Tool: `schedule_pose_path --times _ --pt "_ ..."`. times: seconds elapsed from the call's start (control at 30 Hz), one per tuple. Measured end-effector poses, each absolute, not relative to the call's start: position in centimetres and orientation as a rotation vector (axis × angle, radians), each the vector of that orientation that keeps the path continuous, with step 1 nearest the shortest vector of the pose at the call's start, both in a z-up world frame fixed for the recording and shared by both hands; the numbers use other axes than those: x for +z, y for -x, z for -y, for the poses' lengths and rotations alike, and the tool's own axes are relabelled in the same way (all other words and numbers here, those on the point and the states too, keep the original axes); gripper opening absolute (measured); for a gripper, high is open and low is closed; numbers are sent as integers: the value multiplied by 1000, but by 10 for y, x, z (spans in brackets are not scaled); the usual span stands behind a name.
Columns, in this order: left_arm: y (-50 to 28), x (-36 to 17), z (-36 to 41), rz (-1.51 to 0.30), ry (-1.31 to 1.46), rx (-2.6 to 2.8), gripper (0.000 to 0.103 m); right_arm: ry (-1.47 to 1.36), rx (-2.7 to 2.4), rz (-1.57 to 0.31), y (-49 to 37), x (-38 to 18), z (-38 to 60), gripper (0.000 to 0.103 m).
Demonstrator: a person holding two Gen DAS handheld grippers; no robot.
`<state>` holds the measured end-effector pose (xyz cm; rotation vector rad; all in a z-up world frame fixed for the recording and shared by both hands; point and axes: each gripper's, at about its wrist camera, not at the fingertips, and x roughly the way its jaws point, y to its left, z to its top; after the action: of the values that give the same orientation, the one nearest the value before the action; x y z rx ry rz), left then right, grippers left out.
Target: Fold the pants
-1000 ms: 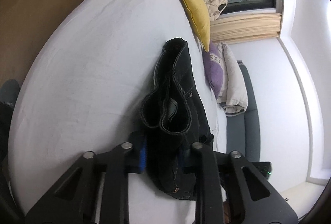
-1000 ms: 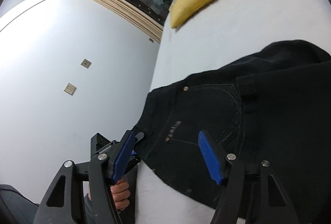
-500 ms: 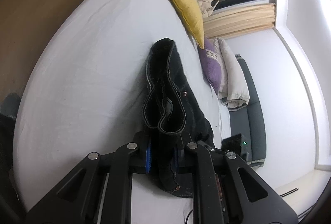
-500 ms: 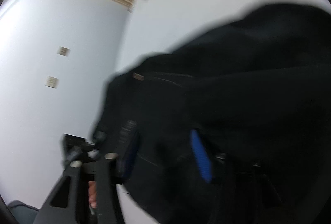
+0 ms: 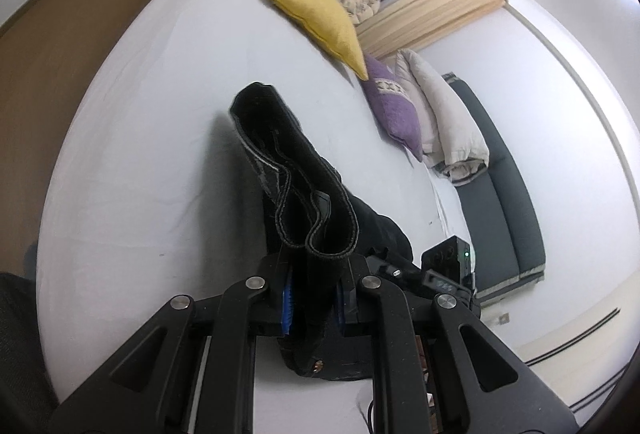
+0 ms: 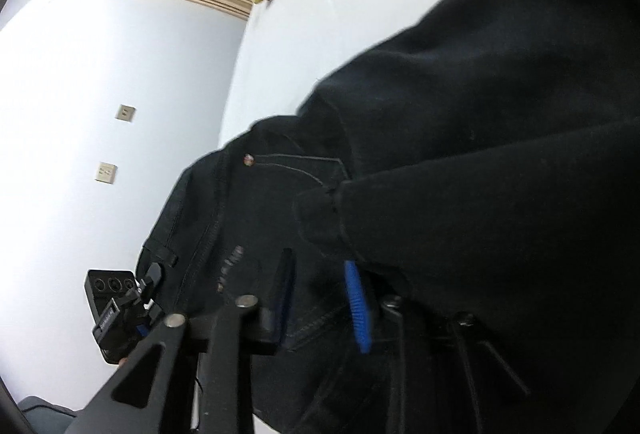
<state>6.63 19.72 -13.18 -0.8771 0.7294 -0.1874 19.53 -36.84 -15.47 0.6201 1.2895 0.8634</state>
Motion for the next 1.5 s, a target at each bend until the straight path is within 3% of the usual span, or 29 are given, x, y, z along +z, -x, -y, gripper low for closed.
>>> schedule_pose_path --times 0.03,0.1,0.13,0.5,1.0,1.03,1.07,1.1,1.13,1.17,1.2,1.3,1.5 --pt "-69 -125 -192 -728 856 -198 13 -634 877 -1272 -194 -151 368 62" --pt "-74 -110 -180 -720 812 -225 13 -662 902 -1234 -192 -139 368 97" --pt "-77 -100 -172 -717 784 -240 13 -666 909 -1222 -192 -134 370 103" --pt "-128 -51 -43 -753 525 -437 13 -736 942 -1098 -191 -82 449 103" --pt "-151 -82 150 -898 140 -644 13 -701 960 -1076 -198 -74 500 102" --pt "-153 -83 156 -900 134 -643 13 -666 939 -1077 -198 -74 499 100" --pt "-156 -84 163 -903 125 -640 13 -619 908 -1093 -198 -76 500 88" --pt "-156 -85 164 -906 121 -635 13 -596 887 -1108 -199 -79 499 71" --pt "-157 -86 167 -911 121 -634 13 -572 852 -1129 -201 -83 501 61" --pt "-158 -88 171 -915 119 -635 13 -563 818 -1145 -203 -87 507 39" --pt "-160 -90 175 -914 115 -635 13 -561 799 -1151 -204 -88 512 25" --pt "-159 -88 187 -904 90 -647 13 -530 761 -1137 -202 -83 524 19" --pt "-154 -73 213 -863 53 -690 13 -490 734 -1054 -191 -52 541 16"
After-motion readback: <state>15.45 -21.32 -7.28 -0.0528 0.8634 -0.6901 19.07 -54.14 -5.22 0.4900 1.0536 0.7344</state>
